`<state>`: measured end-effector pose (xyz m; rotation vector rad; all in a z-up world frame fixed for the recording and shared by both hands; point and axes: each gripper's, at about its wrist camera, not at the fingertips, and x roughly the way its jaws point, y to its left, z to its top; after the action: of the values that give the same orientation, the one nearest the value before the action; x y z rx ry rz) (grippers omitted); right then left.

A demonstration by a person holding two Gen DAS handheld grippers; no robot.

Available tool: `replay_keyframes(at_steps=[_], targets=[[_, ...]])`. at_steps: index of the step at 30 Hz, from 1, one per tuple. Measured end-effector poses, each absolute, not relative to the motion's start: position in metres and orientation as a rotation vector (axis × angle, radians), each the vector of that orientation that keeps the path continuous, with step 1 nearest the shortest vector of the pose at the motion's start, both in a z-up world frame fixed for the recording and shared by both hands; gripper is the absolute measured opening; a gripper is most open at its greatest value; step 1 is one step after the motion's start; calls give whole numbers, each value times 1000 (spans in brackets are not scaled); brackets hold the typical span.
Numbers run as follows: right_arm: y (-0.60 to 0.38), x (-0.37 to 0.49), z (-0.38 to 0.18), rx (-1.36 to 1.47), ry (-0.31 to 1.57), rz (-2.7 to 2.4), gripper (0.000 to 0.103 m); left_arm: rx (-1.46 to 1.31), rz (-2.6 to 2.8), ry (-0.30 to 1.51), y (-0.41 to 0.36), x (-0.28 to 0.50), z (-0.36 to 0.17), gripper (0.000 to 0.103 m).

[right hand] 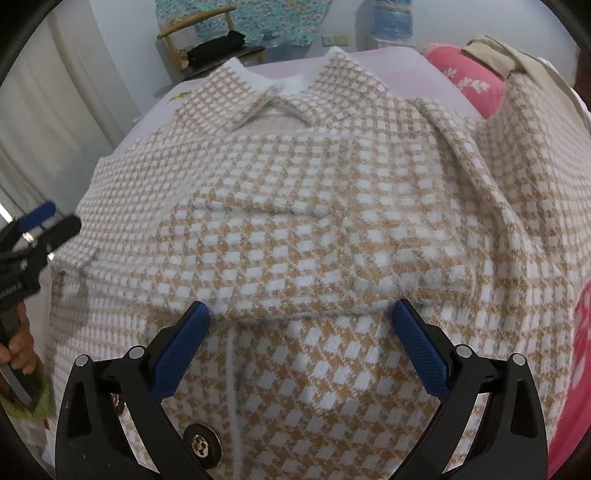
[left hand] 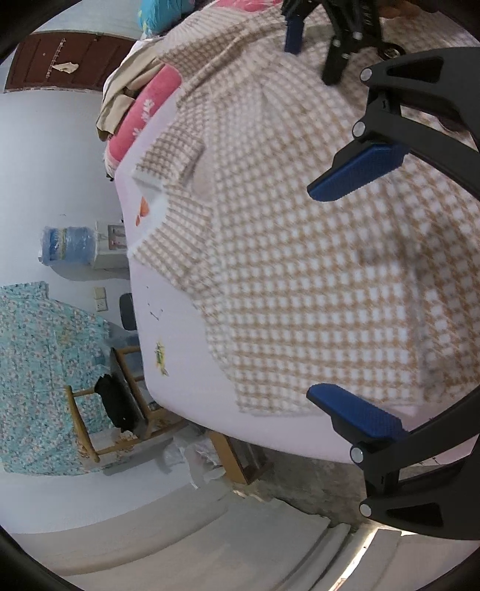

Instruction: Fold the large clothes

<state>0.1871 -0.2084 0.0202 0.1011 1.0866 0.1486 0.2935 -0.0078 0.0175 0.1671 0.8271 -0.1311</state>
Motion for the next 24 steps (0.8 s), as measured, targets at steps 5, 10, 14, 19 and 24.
replay_keyframes(at_steps=[5,10,14,19,24], targets=[[-216,177,33,89,1089,105,95,161,-156,812,-22,301,22,97],[-231,164,38,51,1063,43,95,167,-173,835,-35,305,12,97],[-244,163,27,75,1094,27,95,162,-178,883,-42,311,-2,97],[-236,162,20,10,1101,12,95,161,-174,931,-46,314,-18,97],[-235,158,18,5,1096,3,95,126,-173,959,-40,312,-28,97]])
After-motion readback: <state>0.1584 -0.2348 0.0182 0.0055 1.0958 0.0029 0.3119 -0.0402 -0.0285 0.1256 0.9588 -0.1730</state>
